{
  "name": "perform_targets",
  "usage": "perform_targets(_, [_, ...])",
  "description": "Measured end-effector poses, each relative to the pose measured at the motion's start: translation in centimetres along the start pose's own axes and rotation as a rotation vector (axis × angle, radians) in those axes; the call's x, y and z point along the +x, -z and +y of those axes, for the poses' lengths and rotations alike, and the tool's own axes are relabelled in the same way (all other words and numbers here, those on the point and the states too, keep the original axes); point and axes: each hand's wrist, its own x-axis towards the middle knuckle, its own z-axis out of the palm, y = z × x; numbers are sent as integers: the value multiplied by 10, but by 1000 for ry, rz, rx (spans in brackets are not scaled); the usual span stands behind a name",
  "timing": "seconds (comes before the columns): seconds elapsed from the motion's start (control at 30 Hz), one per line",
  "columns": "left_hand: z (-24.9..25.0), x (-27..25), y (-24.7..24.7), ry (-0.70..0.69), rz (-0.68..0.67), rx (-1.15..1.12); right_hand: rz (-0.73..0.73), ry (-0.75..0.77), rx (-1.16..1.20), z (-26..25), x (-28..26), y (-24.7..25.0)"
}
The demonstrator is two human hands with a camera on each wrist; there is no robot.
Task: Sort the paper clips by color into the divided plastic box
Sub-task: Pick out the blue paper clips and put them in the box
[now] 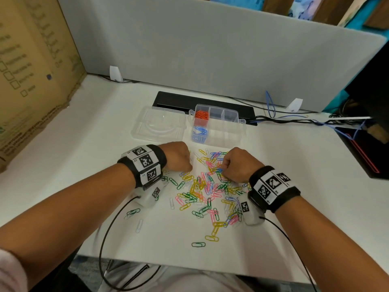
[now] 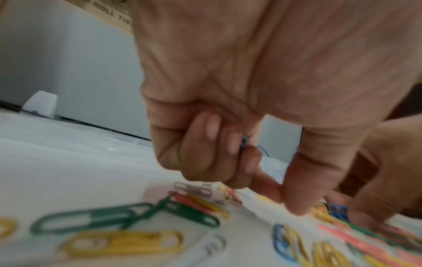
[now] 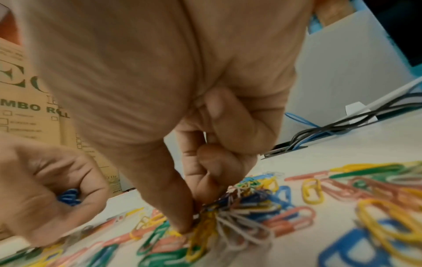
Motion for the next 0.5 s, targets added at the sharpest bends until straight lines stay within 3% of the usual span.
perform_targets(0.13, [-7, -3, 15, -38, 104, -65, 10, 1, 98, 5, -3, 4])
perform_targets(0.33, [-8, -8, 13, -39, 33, 38, 105, 129, 393, 27, -29, 2])
perform_targets(0.5, [1, -11, -3, -37, 51, 133, 167, 194, 552, 41, -56, -14])
